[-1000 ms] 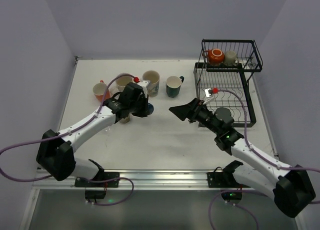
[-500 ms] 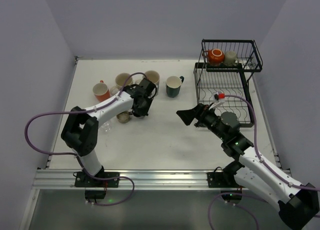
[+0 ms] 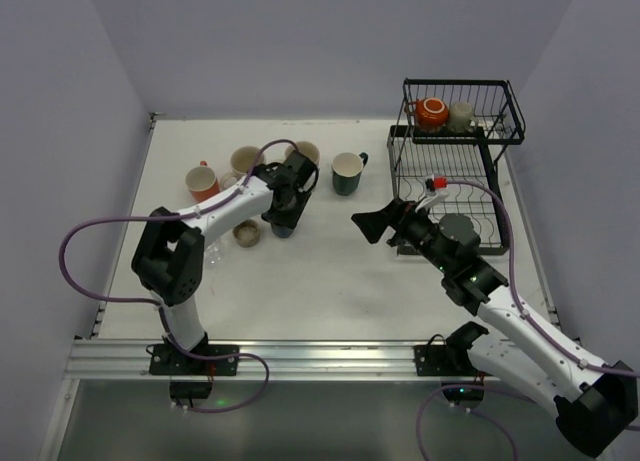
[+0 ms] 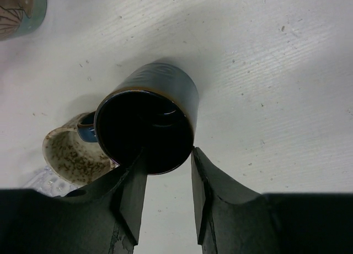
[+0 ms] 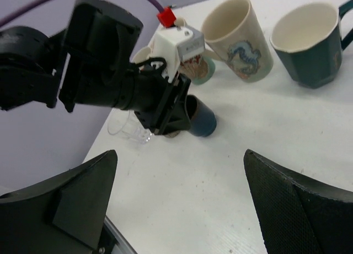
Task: Unload the cups from the dish rack
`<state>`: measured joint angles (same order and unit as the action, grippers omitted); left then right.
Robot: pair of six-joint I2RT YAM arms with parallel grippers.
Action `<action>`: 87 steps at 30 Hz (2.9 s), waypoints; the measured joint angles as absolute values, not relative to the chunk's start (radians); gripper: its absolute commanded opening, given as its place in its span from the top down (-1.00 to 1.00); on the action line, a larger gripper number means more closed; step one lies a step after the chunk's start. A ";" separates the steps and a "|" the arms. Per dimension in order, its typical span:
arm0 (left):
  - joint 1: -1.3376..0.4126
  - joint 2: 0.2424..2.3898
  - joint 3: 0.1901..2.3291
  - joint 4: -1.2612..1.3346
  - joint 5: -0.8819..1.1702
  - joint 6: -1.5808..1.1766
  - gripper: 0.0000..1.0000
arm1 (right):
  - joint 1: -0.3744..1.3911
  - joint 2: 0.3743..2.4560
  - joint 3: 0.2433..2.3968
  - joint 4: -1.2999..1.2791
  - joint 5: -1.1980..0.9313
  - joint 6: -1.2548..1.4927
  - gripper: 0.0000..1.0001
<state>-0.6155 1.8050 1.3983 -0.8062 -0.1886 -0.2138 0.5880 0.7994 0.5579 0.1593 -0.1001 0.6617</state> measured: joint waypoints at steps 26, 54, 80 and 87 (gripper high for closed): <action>-0.616 0.966 0.933 -0.349 -0.030 -0.212 -0.77 | 0.106 1.403 1.610 -0.372 0.208 0.268 -0.08; -0.616 1.078 0.918 -0.271 0.036 -0.198 -0.78 | -0.100 1.953 2.021 -0.636 -0.070 -0.008 -0.57; -0.604 1.122 0.918 -0.267 0.038 -0.200 -0.71 | -0.118 1.990 1.988 -0.514 -0.061 0.013 0.41; -0.604 1.109 0.922 -0.239 0.118 -0.225 -0.45 | -0.118 1.912 1.945 -0.416 -0.082 0.100 0.41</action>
<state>-0.6041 1.1088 0.9222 -0.2390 0.1184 -0.2249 -0.1181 1.9118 1.9450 -0.4160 -0.0818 0.0998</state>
